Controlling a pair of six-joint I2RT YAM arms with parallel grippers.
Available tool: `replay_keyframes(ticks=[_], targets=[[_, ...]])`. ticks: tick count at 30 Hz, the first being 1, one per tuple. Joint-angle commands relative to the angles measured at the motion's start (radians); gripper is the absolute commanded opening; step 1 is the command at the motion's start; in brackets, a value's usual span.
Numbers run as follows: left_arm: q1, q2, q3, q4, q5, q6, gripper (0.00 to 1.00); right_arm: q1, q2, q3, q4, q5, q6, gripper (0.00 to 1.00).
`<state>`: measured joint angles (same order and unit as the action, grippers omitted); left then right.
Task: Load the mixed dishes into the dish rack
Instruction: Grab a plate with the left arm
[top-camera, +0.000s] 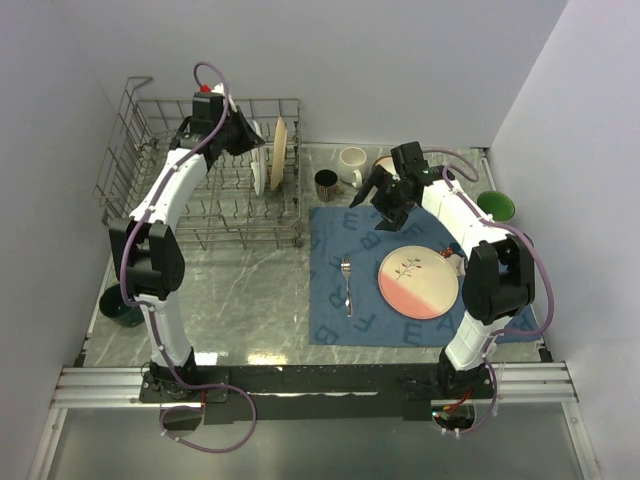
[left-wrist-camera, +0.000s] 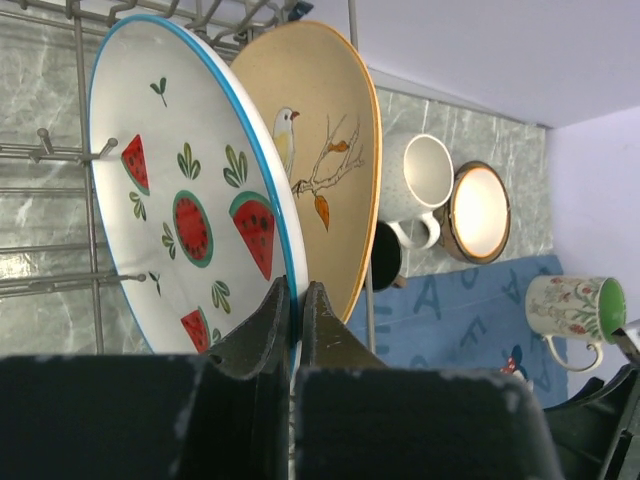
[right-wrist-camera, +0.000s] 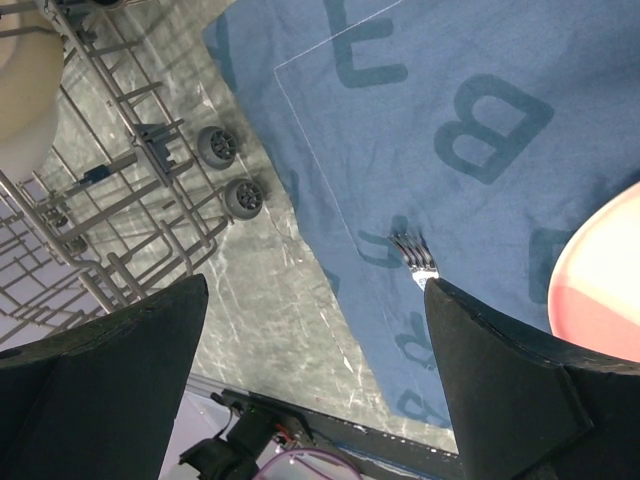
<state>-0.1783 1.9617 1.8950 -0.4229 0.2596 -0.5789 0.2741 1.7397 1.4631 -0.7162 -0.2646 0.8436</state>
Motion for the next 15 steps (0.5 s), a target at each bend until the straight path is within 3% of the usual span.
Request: replay_keyframes(ticks=[1, 15], targets=[[0.0, -0.124, 0.003, 0.207, 0.017, -0.067, 0.01, -0.009, -0.04, -0.009, 0.021, -0.01, 0.003, 0.97], [0.0, -0.099, 0.084, 0.233, 0.089, -0.085, 0.01, -0.007, -0.04, -0.009, 0.023, -0.008, -0.006, 0.97]])
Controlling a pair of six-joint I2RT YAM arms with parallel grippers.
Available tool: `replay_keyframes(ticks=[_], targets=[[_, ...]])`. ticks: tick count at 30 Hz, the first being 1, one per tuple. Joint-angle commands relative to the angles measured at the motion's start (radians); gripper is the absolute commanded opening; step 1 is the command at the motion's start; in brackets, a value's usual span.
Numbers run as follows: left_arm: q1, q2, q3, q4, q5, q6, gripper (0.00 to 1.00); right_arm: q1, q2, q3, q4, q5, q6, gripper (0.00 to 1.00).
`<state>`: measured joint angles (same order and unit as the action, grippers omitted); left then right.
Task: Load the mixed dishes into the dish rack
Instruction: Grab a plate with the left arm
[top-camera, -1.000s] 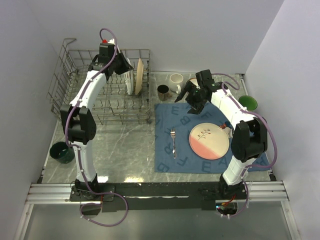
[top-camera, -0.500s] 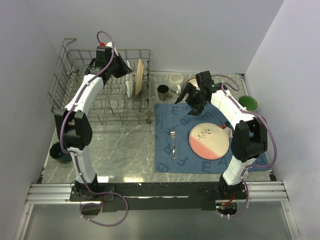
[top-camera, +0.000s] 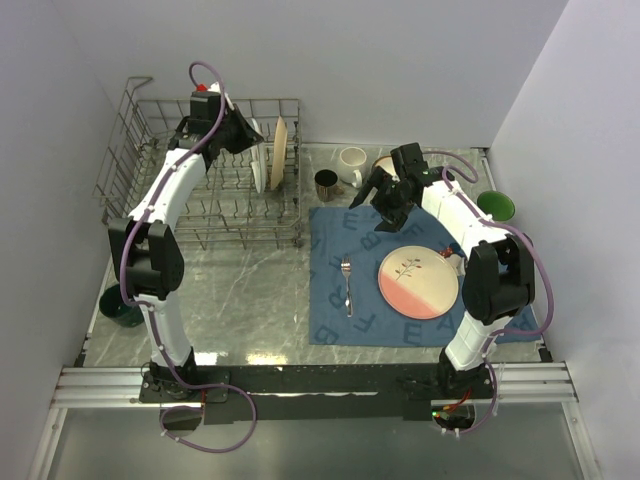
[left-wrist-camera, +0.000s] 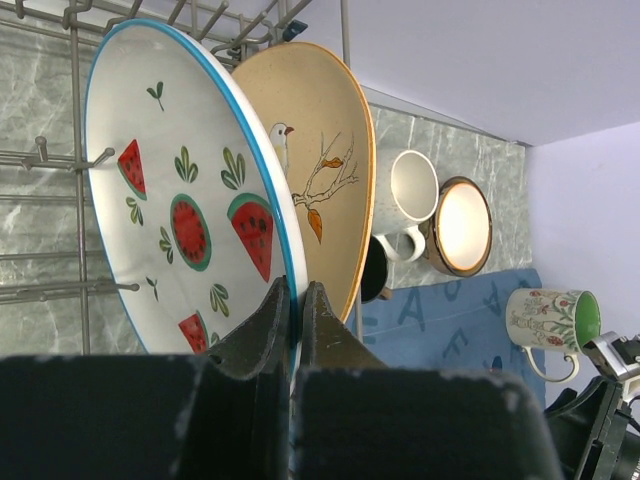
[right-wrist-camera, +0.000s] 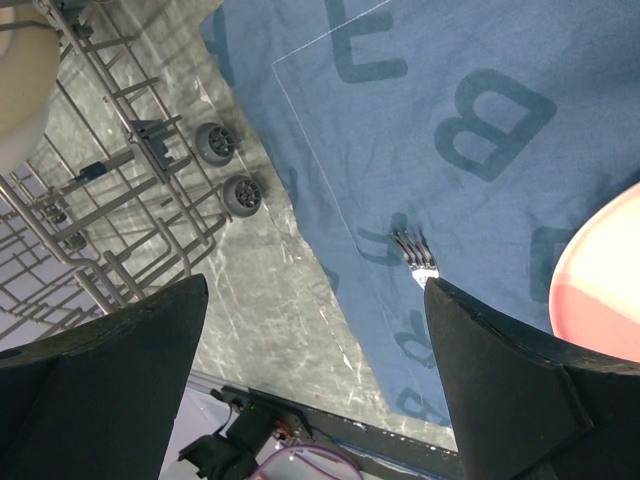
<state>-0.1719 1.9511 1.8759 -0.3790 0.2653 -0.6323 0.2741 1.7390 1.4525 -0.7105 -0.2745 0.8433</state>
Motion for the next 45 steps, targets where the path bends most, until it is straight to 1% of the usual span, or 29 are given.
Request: replay_keyframes(ticks=[1, 3, 10, 16, 24, 28, 29, 36, 45], targets=[[-0.006, -0.093, 0.094, 0.195, 0.081, -0.038, 0.01, -0.007, -0.039, 0.003, 0.016, 0.0, -0.006, 0.97], [-0.006, -0.103, 0.089, 0.212, 0.08, -0.049, 0.01, -0.009, -0.036, 0.005, 0.017, -0.002, -0.007, 0.97], [-0.006, -0.089, 0.164, 0.213, 0.054, -0.101, 0.01, -0.009, -0.015, 0.023, 0.014, -0.015, -0.006, 0.97], [-0.006, -0.104, 0.172, 0.201, 0.025, -0.119, 0.01, -0.01, -0.009, 0.025, 0.014, -0.014, -0.006, 0.97], [-0.006, -0.093, 0.227, 0.195, 0.078, -0.124, 0.01, -0.009, -0.006, 0.029, 0.011, -0.014, -0.009, 0.97], [-0.006, -0.089, 0.21, 0.229, 0.132, -0.135, 0.01, -0.006, -0.007, 0.031, 0.008, -0.012, -0.01, 0.97], [-0.006, -0.086, 0.207, 0.232, 0.153, -0.132, 0.01, -0.009, -0.007, 0.031, 0.008, -0.011, -0.012, 0.97], [-0.005, -0.089, 0.189, 0.187, 0.172, -0.093, 0.01, -0.01, -0.01, 0.022, 0.008, -0.009, -0.009, 0.97], [-0.001, -0.116, 0.195, 0.131, 0.149, -0.02, 0.01, -0.009, -0.013, 0.006, 0.017, -0.012, -0.001, 0.97]])
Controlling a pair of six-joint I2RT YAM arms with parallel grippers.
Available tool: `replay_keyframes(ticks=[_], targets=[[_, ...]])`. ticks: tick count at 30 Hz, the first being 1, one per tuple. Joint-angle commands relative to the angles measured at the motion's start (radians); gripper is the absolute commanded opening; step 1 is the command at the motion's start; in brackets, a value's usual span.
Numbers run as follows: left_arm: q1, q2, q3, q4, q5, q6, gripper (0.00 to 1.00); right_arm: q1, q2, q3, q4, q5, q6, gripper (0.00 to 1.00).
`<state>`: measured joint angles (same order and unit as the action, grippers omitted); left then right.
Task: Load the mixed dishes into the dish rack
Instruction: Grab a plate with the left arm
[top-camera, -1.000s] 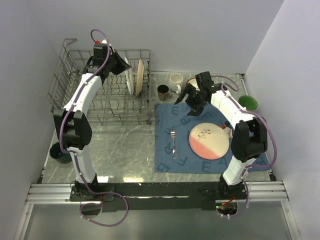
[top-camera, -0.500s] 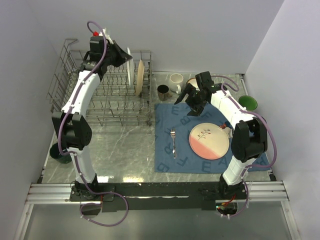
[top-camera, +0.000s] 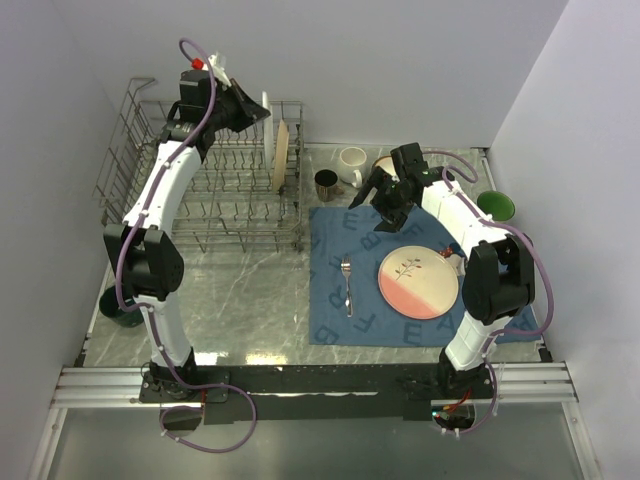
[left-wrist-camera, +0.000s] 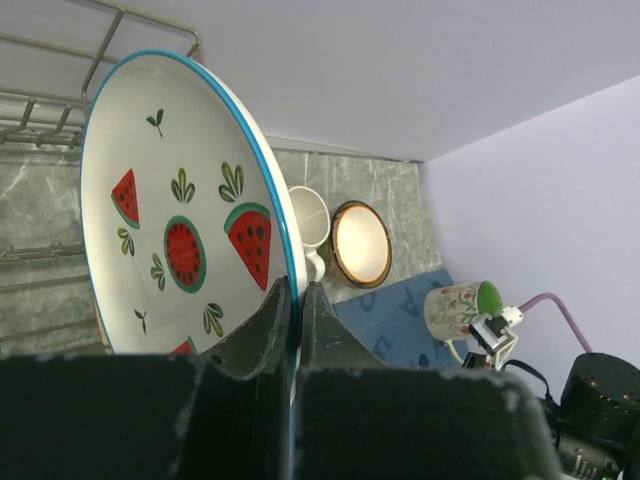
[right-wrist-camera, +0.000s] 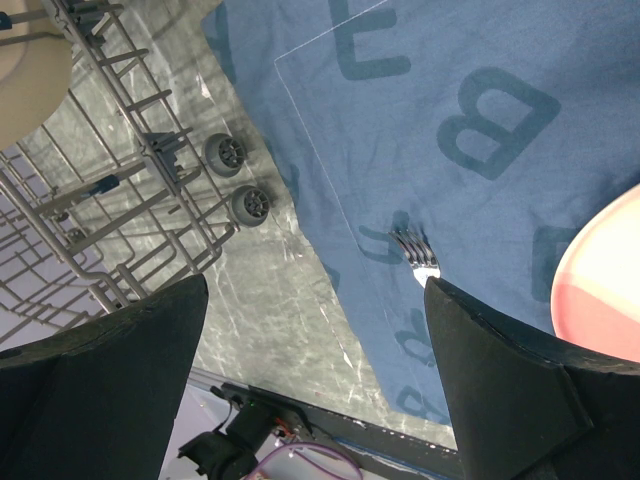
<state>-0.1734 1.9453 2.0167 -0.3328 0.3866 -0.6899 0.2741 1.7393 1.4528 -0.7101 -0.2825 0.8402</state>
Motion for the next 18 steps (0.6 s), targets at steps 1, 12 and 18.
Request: replay_keyframes(ticks=[1, 12, 18], targets=[[0.002, -0.112, 0.059, 0.074, 0.023, 0.05, 0.01, -0.009, -0.015, 0.006, 0.017, -0.004, 0.002, 0.97], [0.012, -0.157, -0.047, 0.069, 0.032, 0.076, 0.01, -0.01, -0.017, 0.001, 0.017, -0.007, 0.005, 0.97], [0.018, -0.148, -0.096, 0.13, 0.133, 0.052, 0.01, -0.01, -0.027, -0.012, 0.02, -0.004, 0.007, 0.97]])
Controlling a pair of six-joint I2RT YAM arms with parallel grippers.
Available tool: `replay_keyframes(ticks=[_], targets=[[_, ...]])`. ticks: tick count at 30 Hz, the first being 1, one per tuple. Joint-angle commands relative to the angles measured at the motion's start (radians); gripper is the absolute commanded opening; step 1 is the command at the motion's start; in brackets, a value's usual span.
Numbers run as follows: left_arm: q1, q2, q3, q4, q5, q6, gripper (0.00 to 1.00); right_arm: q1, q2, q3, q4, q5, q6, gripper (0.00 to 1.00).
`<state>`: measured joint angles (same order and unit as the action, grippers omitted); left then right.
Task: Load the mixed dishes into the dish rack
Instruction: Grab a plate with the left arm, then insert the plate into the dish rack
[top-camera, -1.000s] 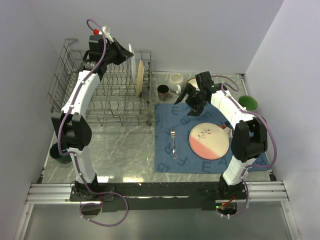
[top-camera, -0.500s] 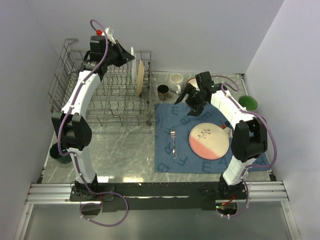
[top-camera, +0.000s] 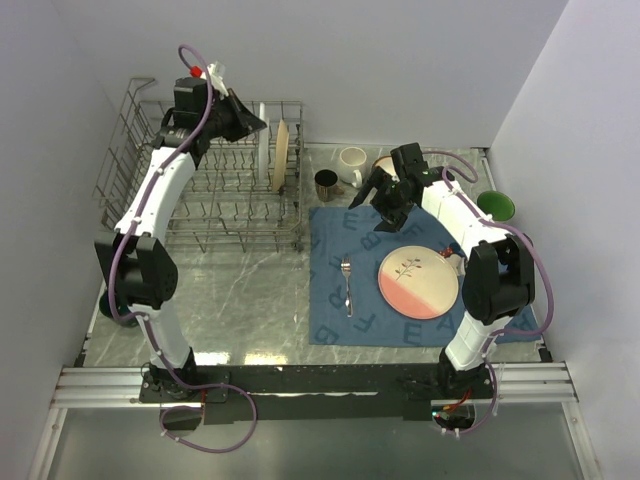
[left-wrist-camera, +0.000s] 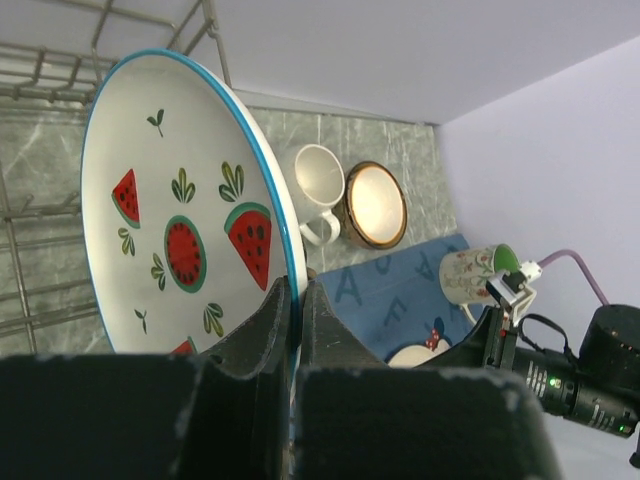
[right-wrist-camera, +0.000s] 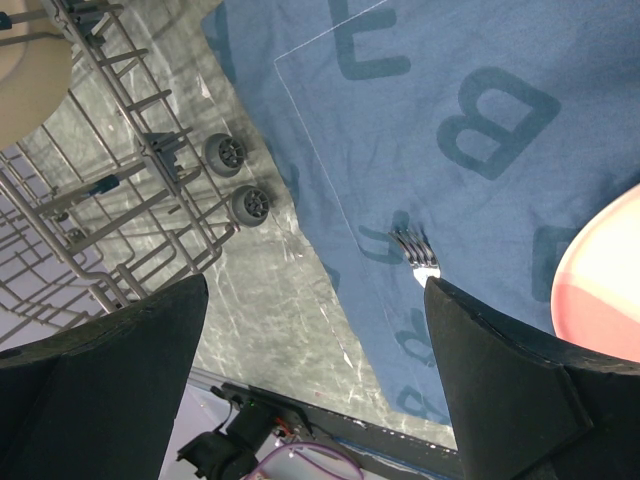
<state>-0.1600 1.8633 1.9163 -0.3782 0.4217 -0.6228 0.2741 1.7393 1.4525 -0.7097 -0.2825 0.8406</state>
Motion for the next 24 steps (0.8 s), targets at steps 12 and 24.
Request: replay_keyframes(ticks=[12, 24], targets=[[0.005, -0.062, 0.006, 0.186, 0.097, -0.017, 0.01, -0.01, -0.043, -0.034, 0.023, -0.001, 0.009, 0.97], [0.013, -0.027, -0.065, 0.186, 0.037, 0.014, 0.01, -0.01, -0.05, -0.034, 0.018, 0.003, 0.009, 0.97]])
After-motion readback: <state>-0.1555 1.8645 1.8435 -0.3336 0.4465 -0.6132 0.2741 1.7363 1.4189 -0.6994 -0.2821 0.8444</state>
